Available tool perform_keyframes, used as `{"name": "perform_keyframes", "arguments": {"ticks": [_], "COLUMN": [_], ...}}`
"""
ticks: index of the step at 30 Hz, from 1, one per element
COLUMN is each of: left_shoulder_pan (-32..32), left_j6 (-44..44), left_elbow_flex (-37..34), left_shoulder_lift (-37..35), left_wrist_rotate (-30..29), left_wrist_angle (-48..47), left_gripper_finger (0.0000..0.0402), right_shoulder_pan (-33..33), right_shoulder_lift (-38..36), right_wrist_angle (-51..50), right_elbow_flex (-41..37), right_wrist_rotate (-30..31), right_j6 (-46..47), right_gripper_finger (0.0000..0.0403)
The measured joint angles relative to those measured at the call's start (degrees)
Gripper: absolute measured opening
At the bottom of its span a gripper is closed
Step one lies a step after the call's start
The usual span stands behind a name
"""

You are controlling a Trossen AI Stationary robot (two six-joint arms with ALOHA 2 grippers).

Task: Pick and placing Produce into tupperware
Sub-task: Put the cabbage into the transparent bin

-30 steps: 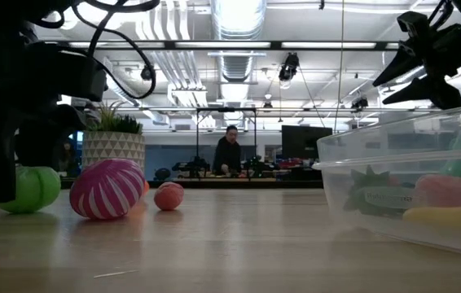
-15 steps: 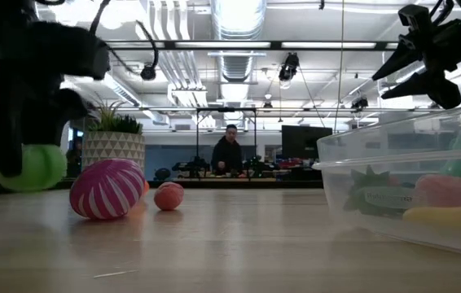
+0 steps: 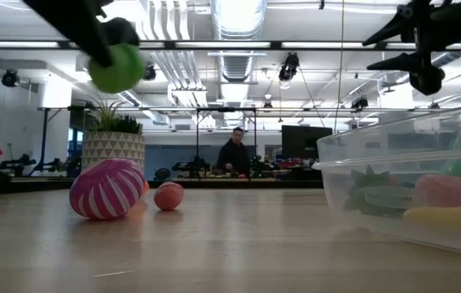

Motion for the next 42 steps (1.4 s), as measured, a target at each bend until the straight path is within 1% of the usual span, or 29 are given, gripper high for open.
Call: {"name": "perform_keyframes", "arguments": {"ticks": [3, 5, 7, 9, 11, 17, 21, 23, 27, 33, 42], "left_shoulder_pan": [1.92, 3.09, 3.93, 4.34, 4.40, 4.71, 5.07, 5.47, 5.96, 5.92, 5.94], "left_j6": [1.92, 2.05, 3.08, 5.89, 7.71, 8.56, 10.84, 10.13, 4.76, 1.35, -4.31], "left_elbow_flex": [0.30, 0.92, 1.78, 3.43, 5.67, 15.43, 21.65, 24.48, 28.71, 33.86, 34.41], "left_shoulder_lift": [1.68, 3.27, 5.16, 7.73, 10.58, 20.88, 28.11, 31.52, 36.95, 40.58, 42.11], "left_wrist_rotate": [-0.04, -0.03, 0.06, 0.27, 0.41, 4.68, 7.18, 9.04, 12.57, 13.95, 14.13], "left_wrist_angle": [5.43, 10.66, 14.81, 19.15, 21.48, 22.91, 26.16, 26.23, 25.90, 26.43, 28.01], "left_gripper_finger": [0.0223, 0.0223, 0.0223, 0.0223, 0.0223, 0.0224, 0.0224, 0.0224, 0.0224, 0.0224, 0.0224], "right_shoulder_pan": [0.04, 0.04, 0.07, 0.11, 0.11, 0.11, 0.11, 0.11, 0.11, 0.11, 0.11], "right_shoulder_lift": [0.42, 0.70, 0.98, 1.04, 1.07, 0.96, 0.96, 0.96, 0.96, 0.96, 0.96], "right_wrist_angle": [0.59, 0.42, 0.65, 0.86, 1.23, 3.31, 3.19, 3.20, 3.15, 2.39, 1.74], "right_elbow_flex": [0.02, 0.02, 0.02, 0.02, 0.02, 0.02, 0.02, 0.01, 0.00, 0.00, 0.00], "right_wrist_rotate": [-0.18, -0.56, -1.72, -2.83, -3.29, -3.88, -3.97, -4.30, -4.56, -6.01, -5.96], "right_j6": [1.13, 1.29, 1.97, 2.50, 2.58, 1.91, 1.20, 1.02, 0.53, -0.48, -2.60], "right_gripper_finger": [0.0187, 0.0187, 0.0187, 0.0187, 0.0187, 0.0187, 0.0187, 0.0187, 0.0187, 0.0187, 0.0187]}}
